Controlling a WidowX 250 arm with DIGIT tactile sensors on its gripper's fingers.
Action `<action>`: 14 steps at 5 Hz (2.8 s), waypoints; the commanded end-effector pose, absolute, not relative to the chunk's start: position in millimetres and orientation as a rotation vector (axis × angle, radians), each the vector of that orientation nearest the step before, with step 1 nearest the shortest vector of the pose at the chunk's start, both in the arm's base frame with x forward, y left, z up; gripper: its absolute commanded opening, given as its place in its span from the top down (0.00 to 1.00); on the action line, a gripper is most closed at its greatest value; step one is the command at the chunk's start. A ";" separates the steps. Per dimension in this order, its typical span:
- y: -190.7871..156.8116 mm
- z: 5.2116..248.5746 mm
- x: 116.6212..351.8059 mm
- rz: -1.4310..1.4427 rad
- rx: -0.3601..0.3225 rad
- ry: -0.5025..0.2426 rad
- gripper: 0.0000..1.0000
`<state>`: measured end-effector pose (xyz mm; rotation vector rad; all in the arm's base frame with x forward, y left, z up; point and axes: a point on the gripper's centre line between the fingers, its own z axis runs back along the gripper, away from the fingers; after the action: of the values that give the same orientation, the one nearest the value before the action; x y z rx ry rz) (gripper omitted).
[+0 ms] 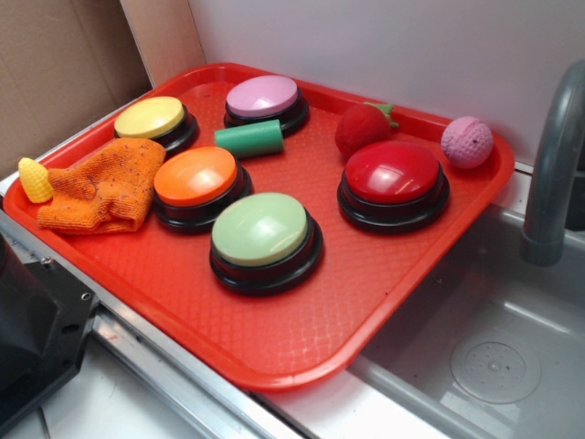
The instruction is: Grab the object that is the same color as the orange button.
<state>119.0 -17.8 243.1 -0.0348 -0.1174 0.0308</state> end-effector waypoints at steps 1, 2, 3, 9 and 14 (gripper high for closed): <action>-17.8 243.1 119.0 0.031 -0.035 -0.117 0.00; -3.8 221.4 122.9 0.011 0.011 -0.140 0.00; 11.0 196.5 127.2 0.024 0.047 -0.163 0.00; 111.3 55.4 150.2 -0.044 0.057 -0.131 0.00; 113.7 19.7 164.5 -0.060 0.023 -0.115 1.00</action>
<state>160.5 110.9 15.6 0.0083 -0.1001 -0.0477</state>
